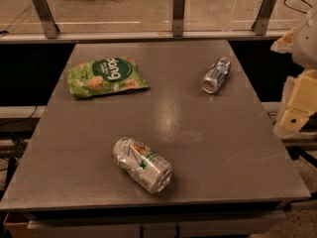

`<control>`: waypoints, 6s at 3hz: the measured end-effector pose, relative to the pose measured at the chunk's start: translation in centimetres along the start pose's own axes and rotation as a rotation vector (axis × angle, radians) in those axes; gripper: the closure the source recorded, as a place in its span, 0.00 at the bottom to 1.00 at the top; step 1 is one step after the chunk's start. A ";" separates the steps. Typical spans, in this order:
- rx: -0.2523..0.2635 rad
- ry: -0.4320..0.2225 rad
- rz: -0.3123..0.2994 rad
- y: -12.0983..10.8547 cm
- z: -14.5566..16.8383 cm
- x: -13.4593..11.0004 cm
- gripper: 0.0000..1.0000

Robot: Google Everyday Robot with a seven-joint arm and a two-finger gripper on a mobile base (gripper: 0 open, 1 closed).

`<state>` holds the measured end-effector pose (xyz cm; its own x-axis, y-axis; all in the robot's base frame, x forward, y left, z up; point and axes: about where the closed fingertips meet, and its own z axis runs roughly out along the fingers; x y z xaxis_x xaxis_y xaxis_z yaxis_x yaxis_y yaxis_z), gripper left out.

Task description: Move redbull can near 7up can

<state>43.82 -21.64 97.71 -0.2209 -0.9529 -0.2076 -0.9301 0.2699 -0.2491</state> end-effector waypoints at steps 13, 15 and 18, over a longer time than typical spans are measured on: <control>-0.117 -0.016 -0.541 -20.7 21.2 -4.6 0.88; -0.086 -0.008 -0.647 -18.3 17.4 -6.3 1.00; -0.095 -0.032 -0.770 -11.6 12.3 -6.1 1.00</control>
Offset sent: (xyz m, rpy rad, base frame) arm 0.0539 0.0006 -0.0130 -0.0225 -0.0480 0.0805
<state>59.57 -17.26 90.20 0.5055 -0.8621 -0.0361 -0.8394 -0.4816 -0.2520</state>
